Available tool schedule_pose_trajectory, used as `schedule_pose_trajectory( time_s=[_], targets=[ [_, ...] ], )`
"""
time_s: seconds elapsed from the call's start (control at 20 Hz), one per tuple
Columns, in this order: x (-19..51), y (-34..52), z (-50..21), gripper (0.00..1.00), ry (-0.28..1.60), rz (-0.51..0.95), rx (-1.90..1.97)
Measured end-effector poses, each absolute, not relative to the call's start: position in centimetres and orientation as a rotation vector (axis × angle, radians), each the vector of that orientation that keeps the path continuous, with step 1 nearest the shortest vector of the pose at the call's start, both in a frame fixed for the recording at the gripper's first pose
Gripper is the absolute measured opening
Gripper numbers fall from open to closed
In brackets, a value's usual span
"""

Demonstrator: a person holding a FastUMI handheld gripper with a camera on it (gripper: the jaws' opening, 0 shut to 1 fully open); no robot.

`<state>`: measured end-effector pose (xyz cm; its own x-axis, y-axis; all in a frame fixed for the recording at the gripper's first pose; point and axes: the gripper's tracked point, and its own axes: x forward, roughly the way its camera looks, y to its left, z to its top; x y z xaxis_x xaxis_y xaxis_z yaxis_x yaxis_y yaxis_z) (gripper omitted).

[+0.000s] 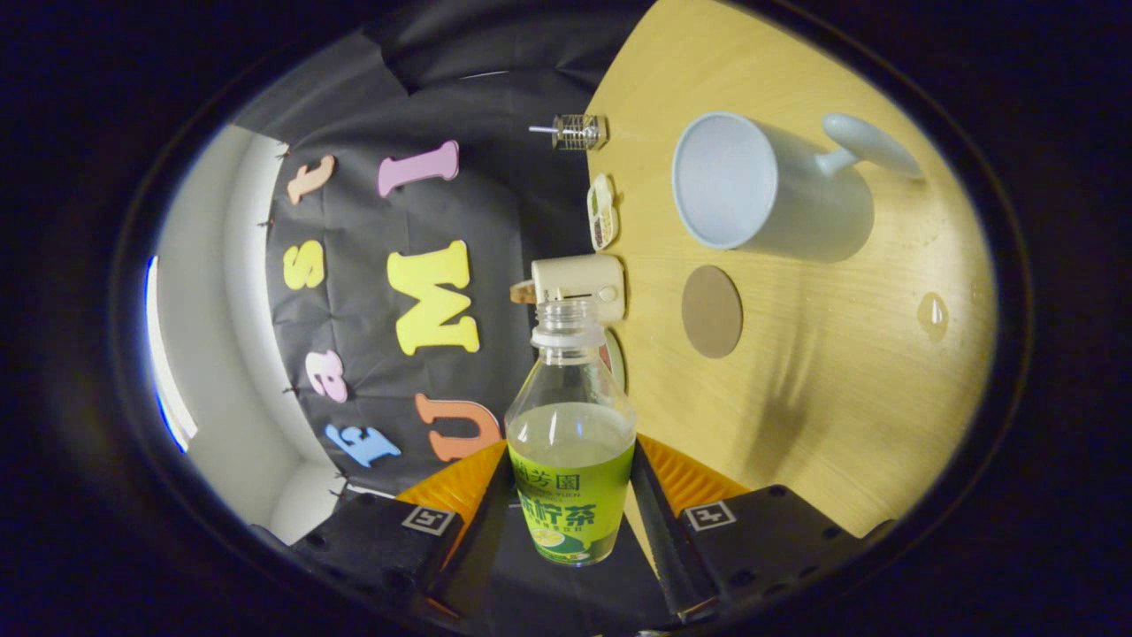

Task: Take the bottle from table, then pour the juice into the cup, finally place the bottle on the coaster

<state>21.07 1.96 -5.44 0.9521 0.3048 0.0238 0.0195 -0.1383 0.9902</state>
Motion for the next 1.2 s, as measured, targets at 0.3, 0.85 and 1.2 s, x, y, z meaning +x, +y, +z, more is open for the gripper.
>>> schedule_pose_trajectory(
  time_s=[0.3,0.85,1.2],
  targets=[
    [21.6,0.3,-4.9,0.79,0.204,0.267,1.812],
    [21.1,-0.5,-4.5,0.79,0.18,0.29,1.929],
    [21.0,-0.7,-4.3,0.79,0.157,0.315,1.98]
  ],
)
